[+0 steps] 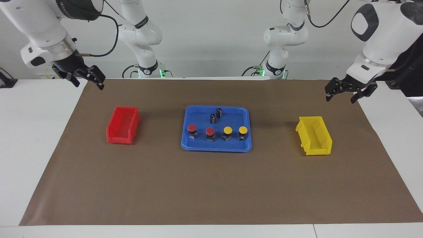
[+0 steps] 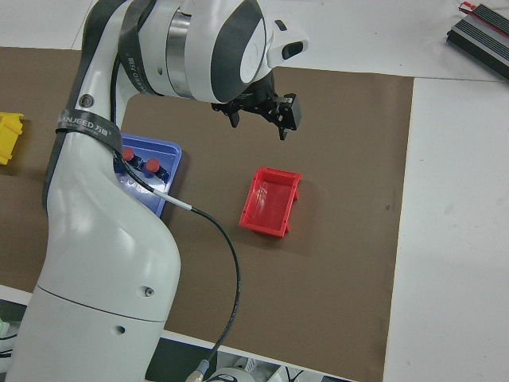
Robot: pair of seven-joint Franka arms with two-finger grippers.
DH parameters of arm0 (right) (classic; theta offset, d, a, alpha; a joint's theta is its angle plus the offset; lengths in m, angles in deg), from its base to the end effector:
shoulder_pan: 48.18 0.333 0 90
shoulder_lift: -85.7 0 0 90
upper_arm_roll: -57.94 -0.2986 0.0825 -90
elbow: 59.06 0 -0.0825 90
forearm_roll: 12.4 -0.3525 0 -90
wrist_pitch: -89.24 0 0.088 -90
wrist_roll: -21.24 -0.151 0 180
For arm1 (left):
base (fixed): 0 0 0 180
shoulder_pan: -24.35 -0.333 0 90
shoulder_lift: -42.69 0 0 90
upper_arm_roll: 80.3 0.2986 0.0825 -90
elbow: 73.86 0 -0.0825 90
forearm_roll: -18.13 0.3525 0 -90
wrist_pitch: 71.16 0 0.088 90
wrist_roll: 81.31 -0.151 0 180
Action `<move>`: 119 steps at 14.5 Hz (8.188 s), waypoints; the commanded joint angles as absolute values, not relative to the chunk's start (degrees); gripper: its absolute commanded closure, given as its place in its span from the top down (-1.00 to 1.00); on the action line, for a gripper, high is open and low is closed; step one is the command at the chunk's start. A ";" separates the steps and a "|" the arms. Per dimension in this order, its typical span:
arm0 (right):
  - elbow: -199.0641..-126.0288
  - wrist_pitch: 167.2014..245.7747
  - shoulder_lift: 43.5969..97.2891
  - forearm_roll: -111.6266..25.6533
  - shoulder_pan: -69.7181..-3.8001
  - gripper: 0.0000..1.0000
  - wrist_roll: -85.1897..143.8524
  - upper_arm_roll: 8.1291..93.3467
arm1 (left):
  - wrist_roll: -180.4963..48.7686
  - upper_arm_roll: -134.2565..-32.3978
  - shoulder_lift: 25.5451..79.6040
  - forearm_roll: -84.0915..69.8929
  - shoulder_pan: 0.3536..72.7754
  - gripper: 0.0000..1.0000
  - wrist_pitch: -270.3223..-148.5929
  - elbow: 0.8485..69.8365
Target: Sort red and yellow buttons by color
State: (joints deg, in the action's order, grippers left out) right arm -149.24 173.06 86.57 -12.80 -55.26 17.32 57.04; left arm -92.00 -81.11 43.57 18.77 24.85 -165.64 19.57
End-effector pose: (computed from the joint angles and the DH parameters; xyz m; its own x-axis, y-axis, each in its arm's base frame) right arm 0.4998 -0.0529 0.5608 0.9800 -0.1742 -0.0959 -0.1750 -0.9846 -0.0002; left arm 0.5331 -0.0105 0.5353 0.9780 -0.2088 0.0009 -0.2087 -0.9779 -0.0113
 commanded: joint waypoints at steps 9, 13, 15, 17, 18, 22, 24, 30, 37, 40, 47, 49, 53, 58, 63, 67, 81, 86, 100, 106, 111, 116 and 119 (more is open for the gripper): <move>-147.04 175.37 84.47 -12.66 -55.30 1.00 13.90 46.98 | -92.03 -80.48 42.25 19.09 22.50 1.00 -162.74 20.62; -143.17 177.82 76.22 -9.78 -50.86 1.00 -2.00 37.55 | -91.68 -80.56 40.85 20.31 22.41 1.00 -163.44 23.25; -145.09 184.65 73.32 -8.18 -44.52 1.00 -9.92 37.55 | -91.77 -80.56 40.32 20.67 22.33 1.00 -163.62 24.49; -151.22 192.91 72.69 -8.09 -42.39 1.00 -15.47 37.46 | -91.59 -80.56 39.79 21.20 22.50 1.00 -163.45 25.45; -156.74 198.87 73.38 -8.18 -40.64 1.00 -16.97 37.46 | -91.50 -80.56 39.70 21.20 22.76 1.00 -163.19 25.55; -171.18 212.53 78.31 -8.53 -40.54 1.00 -17.16 37.37 | -91.15 -80.74 38.38 21.20 23.03 1.00 -163.62 28.18; -174.71 215.18 79.02 -8.44 -40.71 1.00 -16.38 37.46 | -91.33 -80.74 38.38 21.20 22.77 1.00 -163.97 28.36; -177.45 220.63 76.56 -8.27 -39.31 0.80 -16.11 37.46 | -90.54 -80.83 36.10 21.11 22.94 1.00 -167.83 33.28; -179.29 226.87 75.07 -8.09 -40.36 0.55 -13.03 37.46 | -86.23 -80.91 36.10 20.94 23.03 1.00 -170.30 33.63; -178.94 227.23 74.27 -7.57 -40.27 0.47 -12.94 37.55 | -86.23 -80.91 35.31 20.94 22.94 1.00 -171.09 35.21; -176.23 226.36 72.43 -6.60 -40.18 -0.60 -12.94 37.55 | -86.14 -81.00 35.22 20.85 23.03 1.00 -172.93 35.48; -171.41 222.25 71.81 -6.60 -40.71 -0.68 -12.86 37.55 | -84.40 -81.35 35.57 19.98 25.47 1.00 -173.82 35.39; -161.45 206.08 73.37 -6.60 -46.14 -0.68 -11.72 37.64 | -63.51 -81.27 38.72 18.65 41.71 1.00 -178.99 35.74; -171.89 199.63 87.26 -8.26 -59.67 -0.68 7.23 37.63 | -48.36 -81.27 50.31 18.39 55.62 0.94 -191.46 36.01; -183.93 200.15 97.29 -17.83 -71.63 -0.68 26.58 38.60 | -47.47 -81.27 54.20 18.39 56.60 0.53 -197.28 38.20; -190.18 207.01 98.88 -18.64 -72.70 -0.68 32.14 39.31 | -47.29 -81.27 56.31 18.39 57.39 0.48 -199.21 38.29; -202.14 221.86 97.56 -19.95 -71.83 -0.67 37.67 39.31 | -56.34 -80.13 50.69 20.47 45.99 -0.97 -169.95 26.60; -203.64 223.89 97.39 -19.96 -71.39 -0.56 37.86 39.31 | -58.71 -80.12 50.86 22.87 32.45 -0.97 -169.25 26.60; -178.62 203.26 90.46 -18.91 -66.57 0.34 29.54 38.25 | -74.54 -80.12 44.54 22.87 25.93 -0.92 -191.56 49.35; -153.53 194.83 75.29 -9.88 -49.36 0.79 -0.58 38.16 | -74.63 -80.12 44.62 22.87 25.93 -0.85 -196.84 52.61; -141.51 195.05 60.49 -1.08 -34.76 0.99 -21.61 38.43 | -74.72 -80.12 44.89 22.87 25.49 0.30 -196.41 51.83; -147.73 203.94 58.01 1.40 -30.52 0.98 -29.91 38.16 | -74.71 -80.12 46.55 22.87 25.58 0.32 -184.14 40.17; -151.68 206.74 59.06 1.40 -30.52 0.82 -30.26 38.08 | -79.17 -80.39 46.39 22.78 25.84 0.62 -176.73 33.03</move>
State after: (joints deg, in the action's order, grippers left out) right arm -147.50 203.91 57.01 0.42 -29.79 -29.15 38.36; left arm -75.96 -79.76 46.07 21.60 26.24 -181.15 37.53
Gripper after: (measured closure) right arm 0.048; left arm 0.322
